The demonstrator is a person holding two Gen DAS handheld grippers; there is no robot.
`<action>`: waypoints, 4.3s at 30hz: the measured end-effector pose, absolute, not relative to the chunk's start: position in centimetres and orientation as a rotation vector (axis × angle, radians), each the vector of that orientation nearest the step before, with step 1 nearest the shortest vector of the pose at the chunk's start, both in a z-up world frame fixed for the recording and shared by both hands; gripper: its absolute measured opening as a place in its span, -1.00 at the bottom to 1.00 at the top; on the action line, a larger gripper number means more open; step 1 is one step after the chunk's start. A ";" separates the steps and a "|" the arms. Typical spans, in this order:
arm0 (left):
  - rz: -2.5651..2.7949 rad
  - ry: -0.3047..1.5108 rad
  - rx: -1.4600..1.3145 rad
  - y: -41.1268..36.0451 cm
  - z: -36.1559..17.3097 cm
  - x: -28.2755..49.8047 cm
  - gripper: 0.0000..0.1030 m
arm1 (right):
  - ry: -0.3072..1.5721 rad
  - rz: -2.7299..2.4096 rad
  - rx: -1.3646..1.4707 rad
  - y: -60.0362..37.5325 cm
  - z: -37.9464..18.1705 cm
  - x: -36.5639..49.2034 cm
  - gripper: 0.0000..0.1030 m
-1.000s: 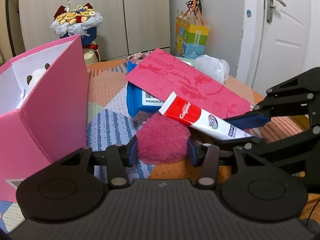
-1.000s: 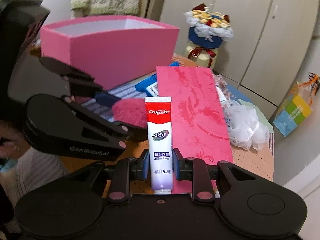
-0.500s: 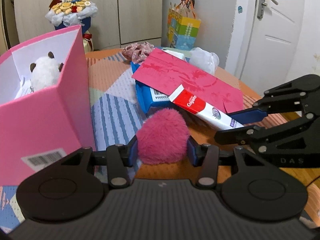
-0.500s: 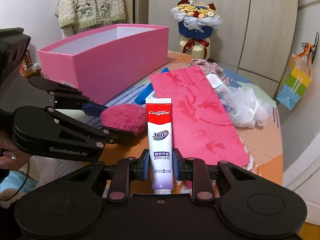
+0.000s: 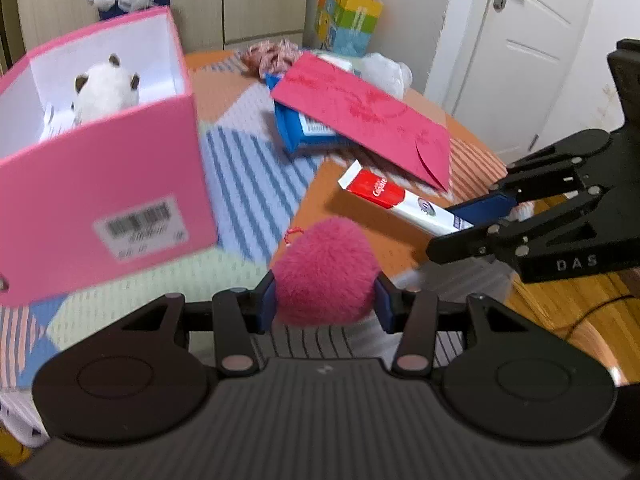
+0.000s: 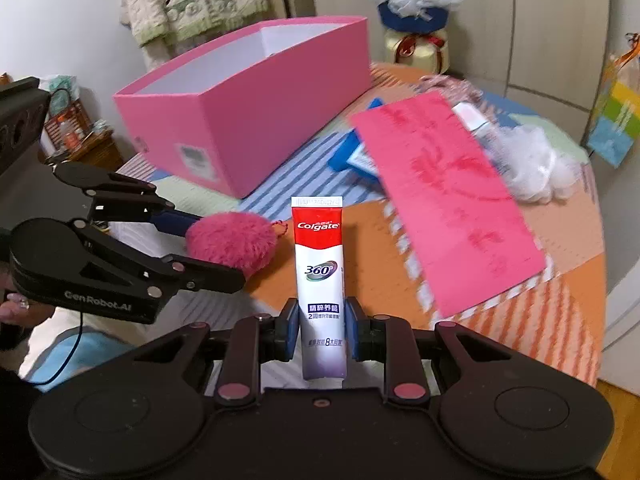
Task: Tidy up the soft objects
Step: 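Carry the pompom and toothpaste tube with both grippers over the pink box, then open both grippers to drop the pompom and tube into the box, then move both grippers back toward the pink envelope on the table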
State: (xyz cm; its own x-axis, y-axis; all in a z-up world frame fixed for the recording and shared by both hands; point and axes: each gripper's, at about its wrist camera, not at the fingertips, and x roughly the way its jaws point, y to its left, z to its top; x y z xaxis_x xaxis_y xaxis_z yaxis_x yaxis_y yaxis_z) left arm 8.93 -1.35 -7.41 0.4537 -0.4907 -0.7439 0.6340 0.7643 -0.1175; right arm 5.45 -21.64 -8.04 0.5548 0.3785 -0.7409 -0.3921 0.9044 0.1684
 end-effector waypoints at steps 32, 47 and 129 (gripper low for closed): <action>-0.542 0.757 0.218 9.0 4.1 8.6 -0.09 | 0.768 0.689 -0.106 -13.5 3.5 8.8 -0.46; -0.423 0.624 0.262 9.1 5.7 16.9 -0.09 | 0.806 0.643 -0.223 -8.2 4.6 18.7 -0.46; -0.803 0.689 0.322 -2.2 6.0 6.9 0.75 | 0.562 0.481 -0.316 -23.9 2.1 0.5 0.71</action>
State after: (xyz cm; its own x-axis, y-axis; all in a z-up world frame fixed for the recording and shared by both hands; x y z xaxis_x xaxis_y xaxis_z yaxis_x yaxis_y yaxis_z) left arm 6.90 -2.17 6.00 0.4948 -0.5487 -0.6739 0.7491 0.6624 0.0106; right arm 0.55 -23.89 2.15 0.7407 0.3468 -0.5754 -0.5150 0.8431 -0.1547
